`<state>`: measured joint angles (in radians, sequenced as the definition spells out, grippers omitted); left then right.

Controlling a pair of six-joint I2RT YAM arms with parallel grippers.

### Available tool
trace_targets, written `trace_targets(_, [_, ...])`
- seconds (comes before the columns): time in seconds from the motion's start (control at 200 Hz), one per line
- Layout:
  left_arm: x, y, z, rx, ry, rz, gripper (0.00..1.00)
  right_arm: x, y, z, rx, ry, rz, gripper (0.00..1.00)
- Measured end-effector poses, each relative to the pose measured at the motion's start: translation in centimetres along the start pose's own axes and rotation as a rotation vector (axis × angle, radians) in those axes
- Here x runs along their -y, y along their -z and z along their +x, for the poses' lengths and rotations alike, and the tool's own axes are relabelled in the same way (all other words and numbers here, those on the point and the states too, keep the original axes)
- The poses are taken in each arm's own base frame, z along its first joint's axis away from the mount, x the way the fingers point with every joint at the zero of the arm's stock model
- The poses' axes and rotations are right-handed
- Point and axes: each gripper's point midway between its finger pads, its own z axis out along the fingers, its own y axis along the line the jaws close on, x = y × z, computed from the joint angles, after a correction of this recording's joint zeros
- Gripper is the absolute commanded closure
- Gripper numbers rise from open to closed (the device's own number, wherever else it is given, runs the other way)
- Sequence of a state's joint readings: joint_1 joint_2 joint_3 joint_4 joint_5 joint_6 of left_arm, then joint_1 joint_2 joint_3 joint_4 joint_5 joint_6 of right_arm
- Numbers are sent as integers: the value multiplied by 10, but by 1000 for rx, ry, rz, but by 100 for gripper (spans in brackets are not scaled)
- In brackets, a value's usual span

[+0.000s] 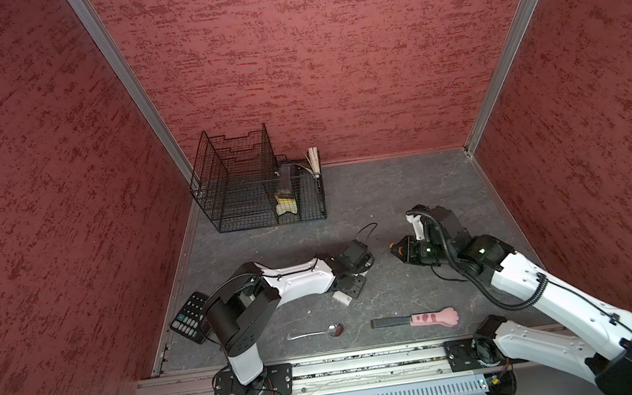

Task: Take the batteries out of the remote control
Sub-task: 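Bring the screwdriver tip to the battery compartment with the right gripper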

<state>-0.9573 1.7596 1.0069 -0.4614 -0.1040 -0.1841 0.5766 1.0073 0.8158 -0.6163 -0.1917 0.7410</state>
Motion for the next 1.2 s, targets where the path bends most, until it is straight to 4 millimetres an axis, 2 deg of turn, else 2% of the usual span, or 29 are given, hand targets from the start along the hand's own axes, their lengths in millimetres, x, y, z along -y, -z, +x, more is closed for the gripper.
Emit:
trace_targets(0.296, [3, -1, 1, 9, 2, 16, 48, 27, -27, 37, -159, -77, 58, 100])
trace_targets(0.416, [3, -1, 1, 11, 3, 17, 40, 30, -39, 46, -216, -98, 62, 100])
trace_targets(0.521, [3, -1, -1, 23, 5, 21, 32, 27, -45, 47, -236, -105, 44, 100])
trace_targets(0.741, [4, -2, -2, 41, 13, 27, 30, 18, -48, 45, -239, -115, 4, 100])
trace_targets(0.957, [2, -1, 1, 51, 14, 24, 32, 13, -50, 43, -235, -121, -20, 100])
trace_targets(1.197, [0, -1, 2, 58, 13, 16, 40, 18, -59, 45, -242, -132, -11, 100])
